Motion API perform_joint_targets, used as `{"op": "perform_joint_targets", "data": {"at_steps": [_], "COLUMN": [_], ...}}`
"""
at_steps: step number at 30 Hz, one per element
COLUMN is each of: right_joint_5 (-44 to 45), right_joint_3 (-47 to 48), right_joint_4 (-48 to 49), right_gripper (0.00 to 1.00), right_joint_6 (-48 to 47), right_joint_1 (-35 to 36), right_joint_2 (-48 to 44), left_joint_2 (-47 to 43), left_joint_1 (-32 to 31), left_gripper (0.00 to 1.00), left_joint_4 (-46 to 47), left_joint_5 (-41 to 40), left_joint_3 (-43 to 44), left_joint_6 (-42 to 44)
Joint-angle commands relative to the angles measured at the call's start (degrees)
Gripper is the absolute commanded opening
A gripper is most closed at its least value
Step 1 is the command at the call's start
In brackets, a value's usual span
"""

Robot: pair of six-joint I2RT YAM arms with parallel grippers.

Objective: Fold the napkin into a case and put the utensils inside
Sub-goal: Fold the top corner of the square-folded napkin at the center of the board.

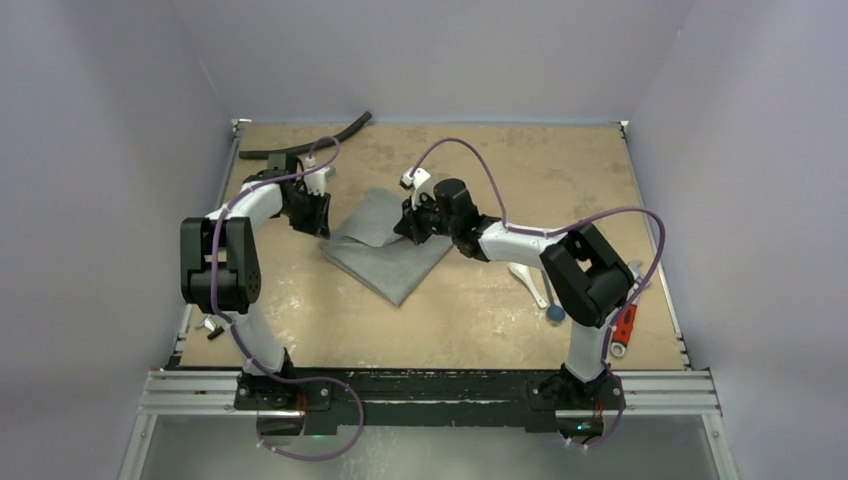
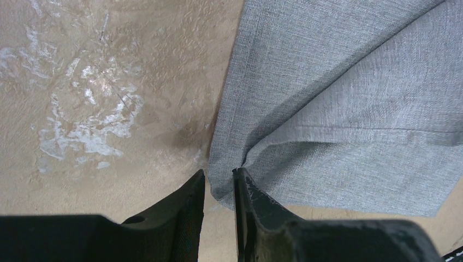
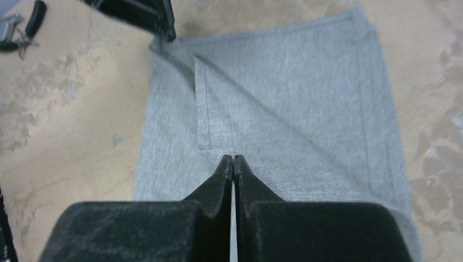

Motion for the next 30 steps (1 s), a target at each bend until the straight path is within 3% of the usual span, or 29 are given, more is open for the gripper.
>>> {"op": "perform_joint_targets", "data": {"at_steps": [1, 30], "right_joint_5": [0.13, -1.54], "right_joint_3": [-2.75, -16.10], "right_joint_4": [1.64, 5.99], "right_gripper": [0.00, 0.00], "right_joint_6": [1.96, 8.24], "right_joint_1": [1.02, 2.90], "right_joint_2": [-5.26, -16.53], "left_joint_2": [-2.91, -3.97], "left_joint_1": [0.54, 0.54], "left_gripper": [0.25, 0.25], "left_joint_4": [0.20, -0.68], "left_joint_5": [0.16, 0.15], "left_joint_3": [1.11, 1.24], "left_joint_6": [1.05, 0.68]}}
